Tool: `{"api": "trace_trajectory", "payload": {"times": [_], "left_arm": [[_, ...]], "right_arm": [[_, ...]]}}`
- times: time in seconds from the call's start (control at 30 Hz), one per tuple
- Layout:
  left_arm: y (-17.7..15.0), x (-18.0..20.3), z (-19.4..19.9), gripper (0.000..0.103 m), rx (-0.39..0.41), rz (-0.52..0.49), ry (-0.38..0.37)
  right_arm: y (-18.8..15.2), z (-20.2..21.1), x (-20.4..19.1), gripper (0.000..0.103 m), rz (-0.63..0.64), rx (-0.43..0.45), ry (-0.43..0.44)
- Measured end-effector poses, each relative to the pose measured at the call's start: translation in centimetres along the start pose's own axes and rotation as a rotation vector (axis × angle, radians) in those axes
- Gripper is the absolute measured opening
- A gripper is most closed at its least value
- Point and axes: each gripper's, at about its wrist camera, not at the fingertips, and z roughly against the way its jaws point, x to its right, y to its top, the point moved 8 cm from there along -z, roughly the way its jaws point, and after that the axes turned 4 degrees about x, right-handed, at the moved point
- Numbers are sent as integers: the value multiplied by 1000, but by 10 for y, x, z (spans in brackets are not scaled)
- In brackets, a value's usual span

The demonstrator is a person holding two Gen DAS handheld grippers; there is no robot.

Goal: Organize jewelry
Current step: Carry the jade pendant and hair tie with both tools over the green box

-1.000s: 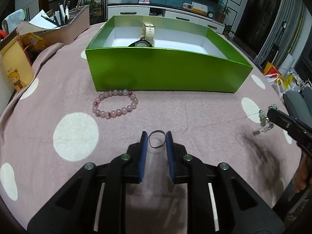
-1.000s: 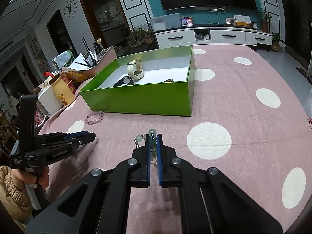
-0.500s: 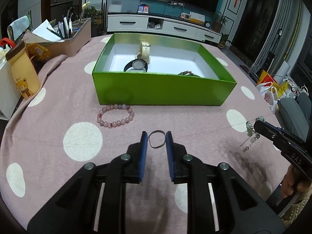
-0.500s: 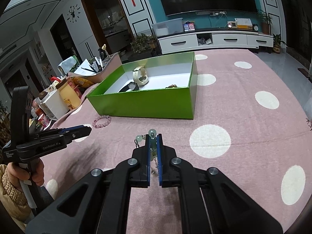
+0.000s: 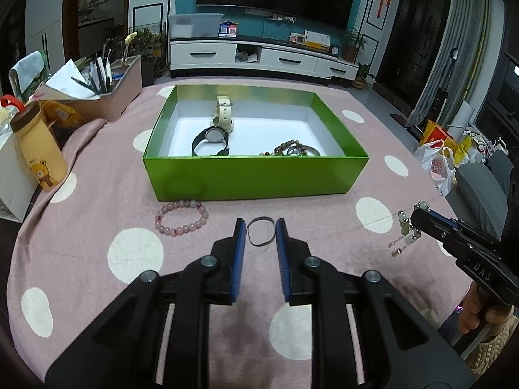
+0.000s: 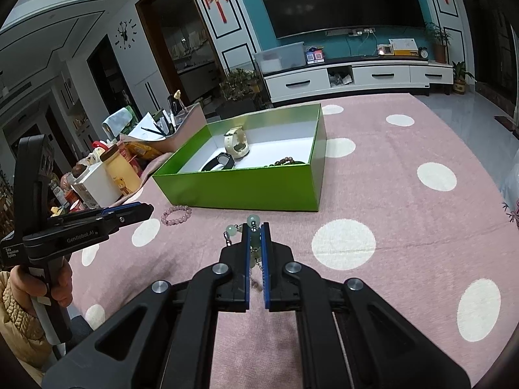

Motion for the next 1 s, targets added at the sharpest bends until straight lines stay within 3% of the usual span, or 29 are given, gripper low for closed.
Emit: {"api": "trace_trajectory", "payload": {"times": [1.0], "left_arm": [[43,16,10,19,80,-52,-8]], "right_arm": [[38,10,-7,5,15,95,23]]}}
